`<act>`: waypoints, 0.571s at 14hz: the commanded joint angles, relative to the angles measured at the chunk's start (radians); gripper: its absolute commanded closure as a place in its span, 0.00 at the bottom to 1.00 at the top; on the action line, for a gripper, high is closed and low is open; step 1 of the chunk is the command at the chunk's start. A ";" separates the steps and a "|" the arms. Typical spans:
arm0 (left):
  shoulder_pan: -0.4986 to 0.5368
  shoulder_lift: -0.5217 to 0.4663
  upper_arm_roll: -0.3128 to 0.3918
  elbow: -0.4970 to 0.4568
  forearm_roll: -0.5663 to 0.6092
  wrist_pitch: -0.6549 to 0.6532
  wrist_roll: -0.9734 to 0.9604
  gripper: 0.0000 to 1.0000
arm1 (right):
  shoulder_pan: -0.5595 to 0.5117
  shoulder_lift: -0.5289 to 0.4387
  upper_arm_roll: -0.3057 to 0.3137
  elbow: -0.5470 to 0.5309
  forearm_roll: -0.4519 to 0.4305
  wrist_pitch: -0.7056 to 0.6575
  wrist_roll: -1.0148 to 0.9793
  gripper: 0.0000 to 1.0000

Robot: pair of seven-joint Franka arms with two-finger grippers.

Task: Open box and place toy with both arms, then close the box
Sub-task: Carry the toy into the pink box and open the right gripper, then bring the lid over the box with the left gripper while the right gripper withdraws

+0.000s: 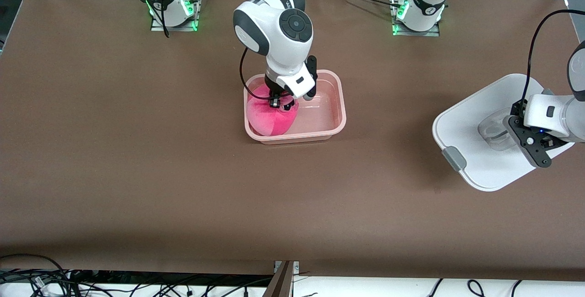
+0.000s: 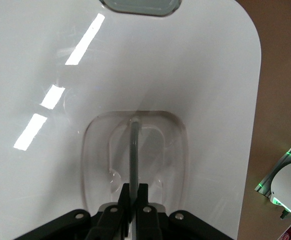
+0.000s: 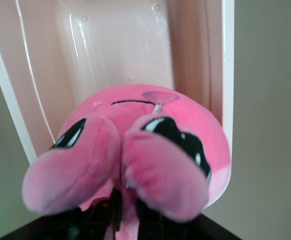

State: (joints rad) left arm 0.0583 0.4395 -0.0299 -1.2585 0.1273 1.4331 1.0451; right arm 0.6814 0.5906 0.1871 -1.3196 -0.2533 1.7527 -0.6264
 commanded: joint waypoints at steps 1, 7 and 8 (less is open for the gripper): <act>0.003 -0.010 -0.007 -0.001 0.023 -0.014 0.019 1.00 | 0.021 0.024 -0.006 0.034 -0.020 0.020 0.031 0.00; -0.011 -0.010 -0.011 -0.001 0.017 -0.014 0.016 1.00 | 0.030 0.023 -0.005 0.037 -0.015 0.064 0.105 0.00; -0.029 -0.010 -0.042 -0.001 0.017 -0.014 0.013 1.00 | 0.030 0.023 -0.005 0.037 -0.014 0.062 0.105 0.00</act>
State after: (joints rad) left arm 0.0559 0.4395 -0.0375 -1.2585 0.1272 1.4327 1.0484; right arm 0.7012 0.5957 0.1870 -1.3185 -0.2534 1.8259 -0.5425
